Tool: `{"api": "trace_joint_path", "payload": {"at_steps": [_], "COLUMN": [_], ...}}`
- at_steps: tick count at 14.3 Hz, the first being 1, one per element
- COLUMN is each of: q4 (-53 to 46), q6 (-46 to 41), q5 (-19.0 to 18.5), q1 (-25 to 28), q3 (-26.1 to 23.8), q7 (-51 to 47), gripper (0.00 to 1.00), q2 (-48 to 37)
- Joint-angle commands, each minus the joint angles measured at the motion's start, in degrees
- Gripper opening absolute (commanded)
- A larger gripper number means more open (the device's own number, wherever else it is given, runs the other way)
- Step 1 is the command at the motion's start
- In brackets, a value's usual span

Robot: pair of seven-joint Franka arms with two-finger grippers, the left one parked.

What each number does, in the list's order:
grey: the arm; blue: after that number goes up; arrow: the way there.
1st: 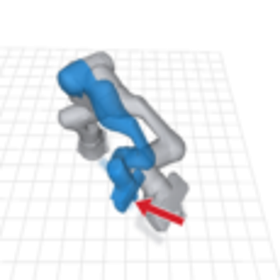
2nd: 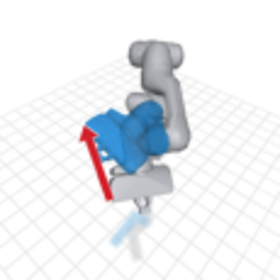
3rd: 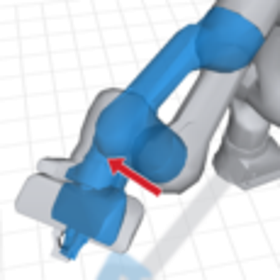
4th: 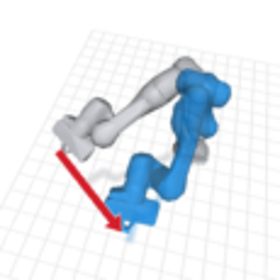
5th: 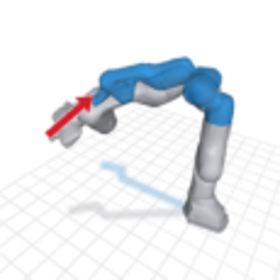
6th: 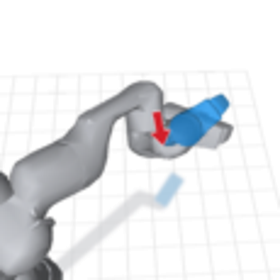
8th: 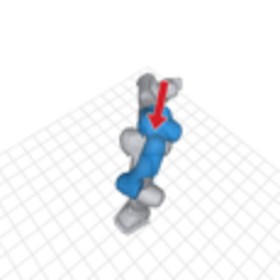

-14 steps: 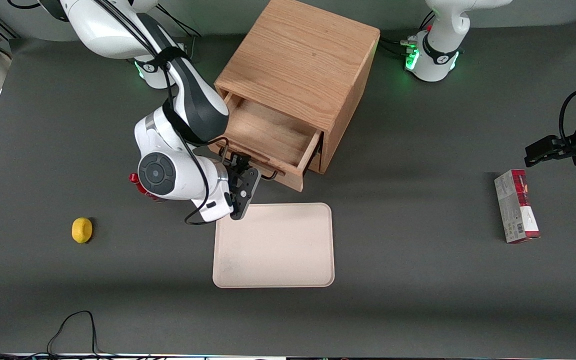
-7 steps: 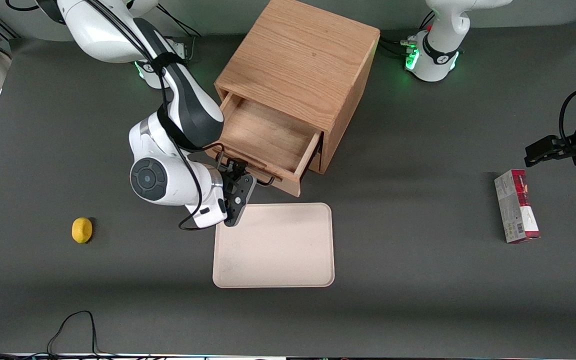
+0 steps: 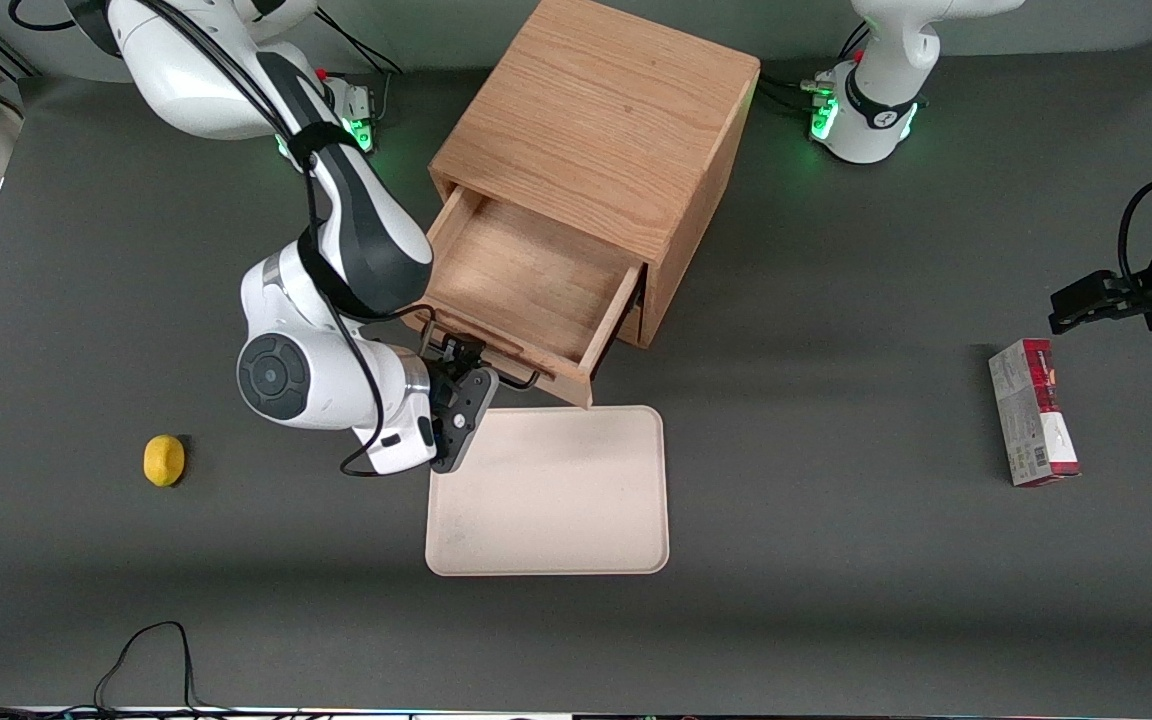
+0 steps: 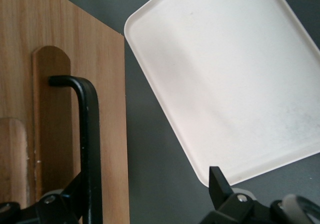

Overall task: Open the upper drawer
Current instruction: 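Pull the upper drawer handle outward from the cabinet with the right gripper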

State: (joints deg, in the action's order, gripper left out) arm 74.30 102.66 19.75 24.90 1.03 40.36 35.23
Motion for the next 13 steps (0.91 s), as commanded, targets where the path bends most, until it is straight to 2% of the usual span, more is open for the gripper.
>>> {"api": "trace_joint_path", "payload": {"at_steps": [1, 13], "q4": [-3.2, -3.5], "q6": [0.1, 2.8], "q5": [1.6, 2.8], "q1": [-1.2, -4.0], "q3": [-0.3, -0.4], "q7": [1.7, 1.9], "gripper": [1.00, 1.00], "q2": [2.0, 3.4]}}
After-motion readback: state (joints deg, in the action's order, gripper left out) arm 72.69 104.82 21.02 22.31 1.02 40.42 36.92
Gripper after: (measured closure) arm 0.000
